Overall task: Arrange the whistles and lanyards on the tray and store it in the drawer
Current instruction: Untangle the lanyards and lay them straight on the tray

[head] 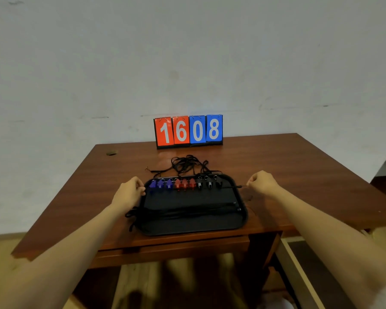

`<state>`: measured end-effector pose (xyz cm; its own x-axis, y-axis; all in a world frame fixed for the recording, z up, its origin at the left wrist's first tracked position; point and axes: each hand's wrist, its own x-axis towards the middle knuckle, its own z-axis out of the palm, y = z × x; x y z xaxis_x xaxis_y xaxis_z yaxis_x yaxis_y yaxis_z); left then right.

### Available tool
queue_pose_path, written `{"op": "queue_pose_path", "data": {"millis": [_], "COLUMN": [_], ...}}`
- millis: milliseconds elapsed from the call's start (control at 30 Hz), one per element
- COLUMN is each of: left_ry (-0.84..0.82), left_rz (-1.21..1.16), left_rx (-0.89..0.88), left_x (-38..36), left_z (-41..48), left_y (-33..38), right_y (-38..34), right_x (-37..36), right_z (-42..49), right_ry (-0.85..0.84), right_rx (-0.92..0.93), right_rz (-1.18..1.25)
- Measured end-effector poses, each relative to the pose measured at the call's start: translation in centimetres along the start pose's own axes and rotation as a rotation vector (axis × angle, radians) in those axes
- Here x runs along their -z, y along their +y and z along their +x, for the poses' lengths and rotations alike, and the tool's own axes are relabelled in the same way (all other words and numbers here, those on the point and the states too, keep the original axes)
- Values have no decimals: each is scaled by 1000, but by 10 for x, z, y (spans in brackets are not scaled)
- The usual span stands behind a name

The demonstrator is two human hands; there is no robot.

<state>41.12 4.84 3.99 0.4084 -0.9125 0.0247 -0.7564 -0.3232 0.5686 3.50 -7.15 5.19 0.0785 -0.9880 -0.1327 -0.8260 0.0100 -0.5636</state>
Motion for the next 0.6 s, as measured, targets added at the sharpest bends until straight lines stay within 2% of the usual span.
{"op": "queue_pose_path", "data": {"millis": [133,400,600], "left_ry": [6,-11,-49], "left_rz": [14,-151,-40], "left_rx": [6,-57,-101], "left_x": [-5,-24,-25], "left_z": [-15,-40,-42], "left_y": [-14,-40,-59], "right_y": [13,28,31], "right_x": [-10,-24,-29], "right_z": [-5,-22,-25], "right_ry": [-52,-115,-147], "right_rx": [-16,-59,-64], "right_rz": [-4,27,40]}}
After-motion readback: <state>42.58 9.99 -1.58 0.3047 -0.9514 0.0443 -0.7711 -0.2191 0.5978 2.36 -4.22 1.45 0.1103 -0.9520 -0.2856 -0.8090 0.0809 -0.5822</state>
